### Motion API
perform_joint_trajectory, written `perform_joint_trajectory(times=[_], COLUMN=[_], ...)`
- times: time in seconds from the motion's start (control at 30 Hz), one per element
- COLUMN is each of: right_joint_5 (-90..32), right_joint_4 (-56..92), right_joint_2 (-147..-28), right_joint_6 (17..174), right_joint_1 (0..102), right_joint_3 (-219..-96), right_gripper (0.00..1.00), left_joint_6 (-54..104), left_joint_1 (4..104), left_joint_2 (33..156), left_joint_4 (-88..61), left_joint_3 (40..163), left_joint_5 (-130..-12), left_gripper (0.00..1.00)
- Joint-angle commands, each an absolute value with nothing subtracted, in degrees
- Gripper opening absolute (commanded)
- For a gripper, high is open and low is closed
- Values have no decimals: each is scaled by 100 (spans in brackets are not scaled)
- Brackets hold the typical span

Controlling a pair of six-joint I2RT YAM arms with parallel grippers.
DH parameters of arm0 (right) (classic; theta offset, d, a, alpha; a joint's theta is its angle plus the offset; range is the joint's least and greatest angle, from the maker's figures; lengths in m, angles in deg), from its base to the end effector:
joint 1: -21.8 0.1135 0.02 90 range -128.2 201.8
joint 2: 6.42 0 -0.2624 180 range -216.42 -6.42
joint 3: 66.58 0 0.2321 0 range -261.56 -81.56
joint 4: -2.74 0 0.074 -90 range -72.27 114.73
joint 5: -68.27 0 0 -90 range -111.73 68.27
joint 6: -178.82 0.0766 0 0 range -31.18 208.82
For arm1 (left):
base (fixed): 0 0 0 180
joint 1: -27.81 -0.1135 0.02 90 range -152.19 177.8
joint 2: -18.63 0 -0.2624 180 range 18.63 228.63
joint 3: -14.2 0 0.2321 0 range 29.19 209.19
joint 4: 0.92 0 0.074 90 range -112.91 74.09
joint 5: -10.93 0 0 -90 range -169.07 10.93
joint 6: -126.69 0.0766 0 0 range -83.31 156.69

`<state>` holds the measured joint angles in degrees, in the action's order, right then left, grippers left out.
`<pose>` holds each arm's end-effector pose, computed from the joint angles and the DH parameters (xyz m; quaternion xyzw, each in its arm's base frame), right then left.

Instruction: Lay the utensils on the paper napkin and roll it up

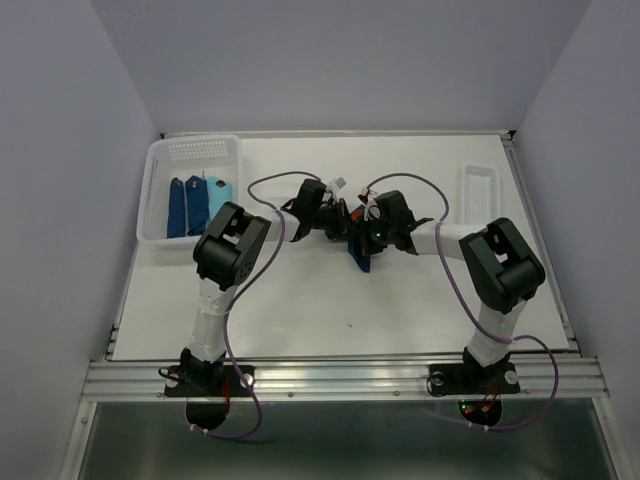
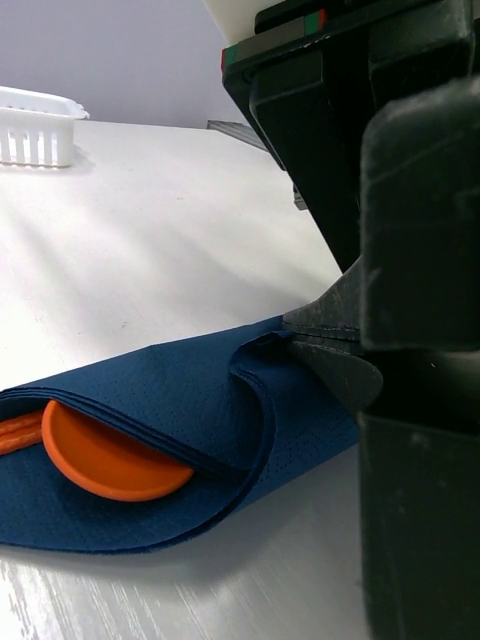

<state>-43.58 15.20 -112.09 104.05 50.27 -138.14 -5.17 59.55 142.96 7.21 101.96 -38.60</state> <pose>0.3229 0.2075 0.1306 -0.1748 0.8980 0.2986 0.2717 0.3741 -0.2899 0.1289 0.1052 0.8186 -0.5256 0.2065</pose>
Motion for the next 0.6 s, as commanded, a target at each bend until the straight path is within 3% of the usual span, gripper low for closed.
perform_joint_trajectory(times=[0.0, 0.4, 0.57], right_joint_5=[-4107, -2711, -1779], right_joint_4=[2133, 2379, 2554], right_joint_2=[-11075, -9582, -9440], right_joint_6=[10420, 10868, 11150], right_joint_1=[5160, 5160, 5160], right_joint_3=[-13755, -13781, -13737], right_gripper=[5, 17, 18], left_joint_6=[-453, -215, -242], left_joint_1=[6164, 6173, 6182], left_joint_2=[14370, 14212, 14115], left_joint_4=[661, 141, 176], left_joint_3=[10232, 9783, 9678], left_joint_5=[-4109, -4901, -4945], left_gripper=[0, 0, 0])
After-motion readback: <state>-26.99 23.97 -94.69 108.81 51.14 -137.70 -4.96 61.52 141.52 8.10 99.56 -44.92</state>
